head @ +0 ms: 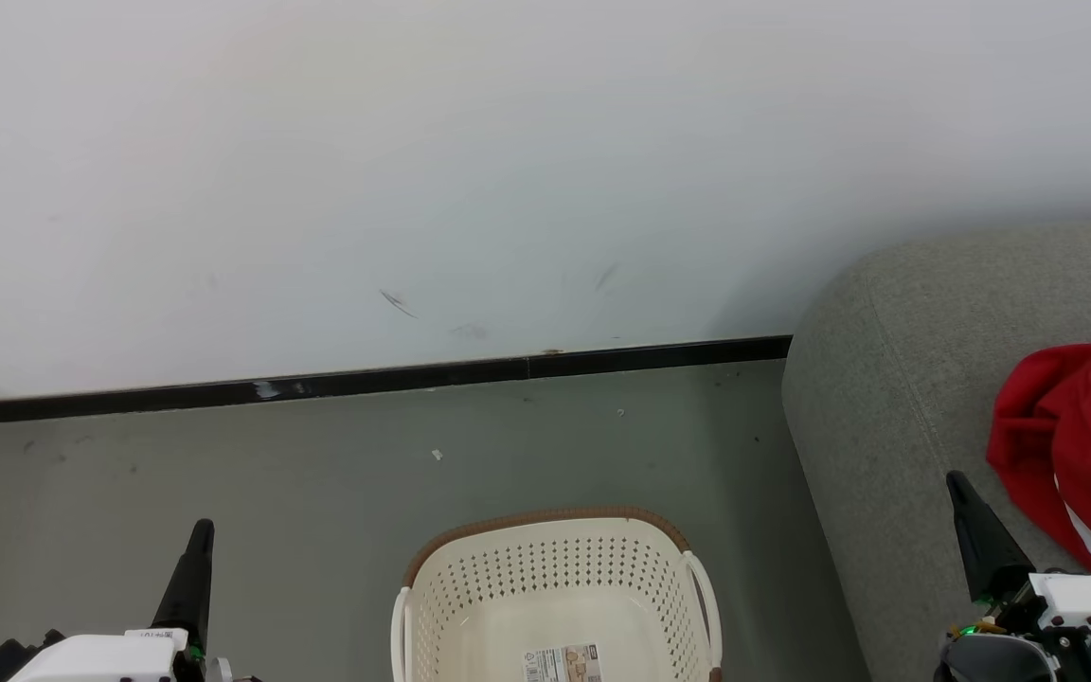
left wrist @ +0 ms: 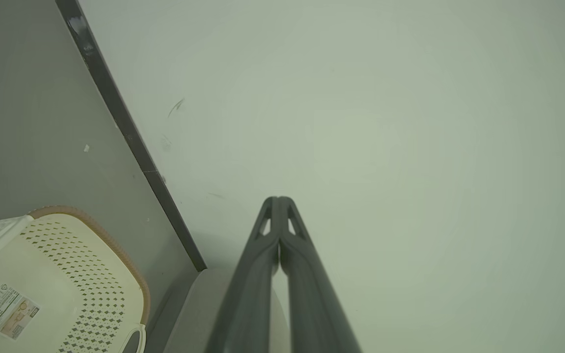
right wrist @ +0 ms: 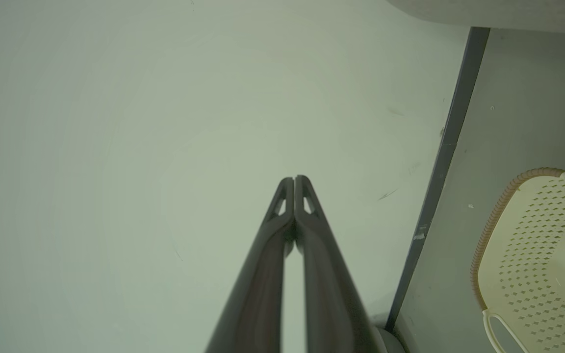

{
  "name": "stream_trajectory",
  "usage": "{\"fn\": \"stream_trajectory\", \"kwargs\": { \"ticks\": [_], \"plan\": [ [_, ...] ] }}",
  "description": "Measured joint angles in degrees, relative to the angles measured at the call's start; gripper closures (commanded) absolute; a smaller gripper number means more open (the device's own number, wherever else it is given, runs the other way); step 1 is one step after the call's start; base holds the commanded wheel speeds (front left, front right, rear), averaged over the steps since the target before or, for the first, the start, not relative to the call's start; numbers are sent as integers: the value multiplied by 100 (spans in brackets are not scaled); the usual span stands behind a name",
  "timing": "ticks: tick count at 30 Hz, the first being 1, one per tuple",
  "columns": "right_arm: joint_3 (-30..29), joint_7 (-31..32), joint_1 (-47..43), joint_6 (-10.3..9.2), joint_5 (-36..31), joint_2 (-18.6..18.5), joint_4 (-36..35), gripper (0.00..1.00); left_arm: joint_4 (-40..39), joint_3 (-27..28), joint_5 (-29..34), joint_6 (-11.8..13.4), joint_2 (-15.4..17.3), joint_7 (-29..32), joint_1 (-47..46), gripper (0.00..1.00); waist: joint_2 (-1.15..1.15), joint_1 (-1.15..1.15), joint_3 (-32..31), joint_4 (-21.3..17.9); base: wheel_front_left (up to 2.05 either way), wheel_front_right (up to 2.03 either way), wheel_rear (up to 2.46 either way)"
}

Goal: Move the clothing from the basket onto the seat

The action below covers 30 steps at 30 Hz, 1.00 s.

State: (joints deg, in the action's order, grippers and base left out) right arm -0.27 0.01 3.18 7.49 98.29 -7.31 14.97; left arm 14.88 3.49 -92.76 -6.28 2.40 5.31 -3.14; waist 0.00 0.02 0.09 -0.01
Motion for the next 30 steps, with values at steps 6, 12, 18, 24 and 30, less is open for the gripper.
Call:
{"fn": "stream_trajectory", "kwargs": {
  "ticks": [6, 12, 18, 24, 30],
  "plan": [
    [-11, 0, 0, 0, -1, 0, 1, 100, 7, 1, 0, 0, 0, 0, -1, 100, 0, 0, 0, 0, 0, 0, 0],
    [-18, 1, 1, 0, -2, 1, 2, 100, 15, 2, 0, 0, 0, 0, -1, 100, 0, 0, 0, 0, 0, 0, 0],
    [-23, 8, 1, 0, -4, 1, 3, 100, 24, 3, 0, -1, 0, 0, -2, 100, 0, 0, 0, 0, 0, 0, 0],
    [-27, 8, 1, 0, -4, 2, 4, 100, 31, 4, 0, -1, 0, 0, -2, 100, 0, 0, -1, 0, 0, 0, 0],
    [-31, 8, 1, 0, -4, 3, 5, 100, 36, 5, 0, -43, 0, 0, -3, 100, 0, 0, -1, 0, 0, 0, 0]
  ]
}}
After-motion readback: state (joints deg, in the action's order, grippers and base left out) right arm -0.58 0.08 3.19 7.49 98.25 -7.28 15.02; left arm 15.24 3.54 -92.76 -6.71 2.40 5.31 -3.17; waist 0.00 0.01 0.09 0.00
